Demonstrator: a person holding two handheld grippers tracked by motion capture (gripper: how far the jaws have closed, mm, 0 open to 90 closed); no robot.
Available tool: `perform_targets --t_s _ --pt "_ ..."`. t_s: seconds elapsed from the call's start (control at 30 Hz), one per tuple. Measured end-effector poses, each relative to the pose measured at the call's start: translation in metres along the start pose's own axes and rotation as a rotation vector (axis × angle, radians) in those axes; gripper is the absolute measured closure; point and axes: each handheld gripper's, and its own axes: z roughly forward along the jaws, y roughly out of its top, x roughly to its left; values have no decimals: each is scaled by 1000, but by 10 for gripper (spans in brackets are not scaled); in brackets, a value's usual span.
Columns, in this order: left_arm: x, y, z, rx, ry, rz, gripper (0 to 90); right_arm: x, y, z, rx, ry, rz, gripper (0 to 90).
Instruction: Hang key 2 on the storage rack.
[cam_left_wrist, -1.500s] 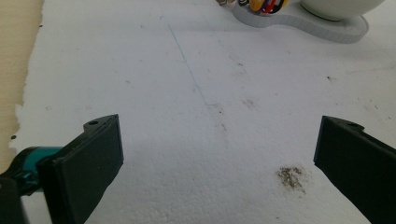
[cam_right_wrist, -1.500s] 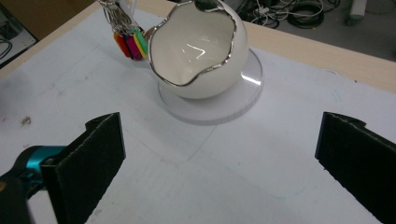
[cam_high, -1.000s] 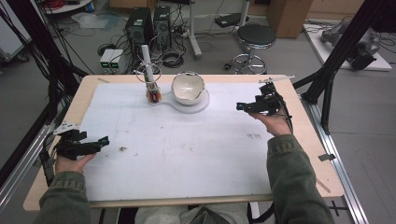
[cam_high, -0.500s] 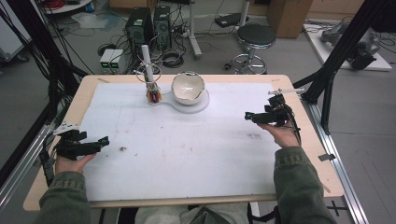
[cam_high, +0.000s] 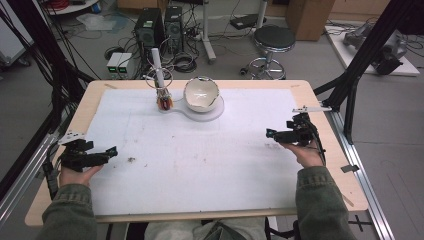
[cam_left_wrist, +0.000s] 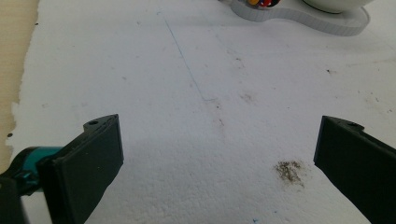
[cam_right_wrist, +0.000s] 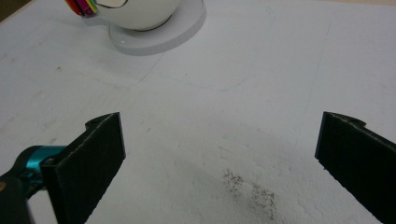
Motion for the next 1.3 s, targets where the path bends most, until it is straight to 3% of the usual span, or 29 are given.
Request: perform_targets --t_s 0.1,0.23,0.53,1.07,1.3 --pt "0 0 0 -2 0 -2 18 1 -6 0 -6 -11 -8 5" --pt "1 0 -1 -2 0 0 18 2 -15 -2 -64 -43 -21 5" --pt "1 0 0 -2 -1 1 18 -3 -38 -4 -126 -33 1 5" --pt "2 0 0 -11 -5 -6 18 -3 -64 -4 -127 -43 -15 5" --pt "2 1 2 -13 -13 -5 18 2 -65 -6 -136 -44 -38 5"
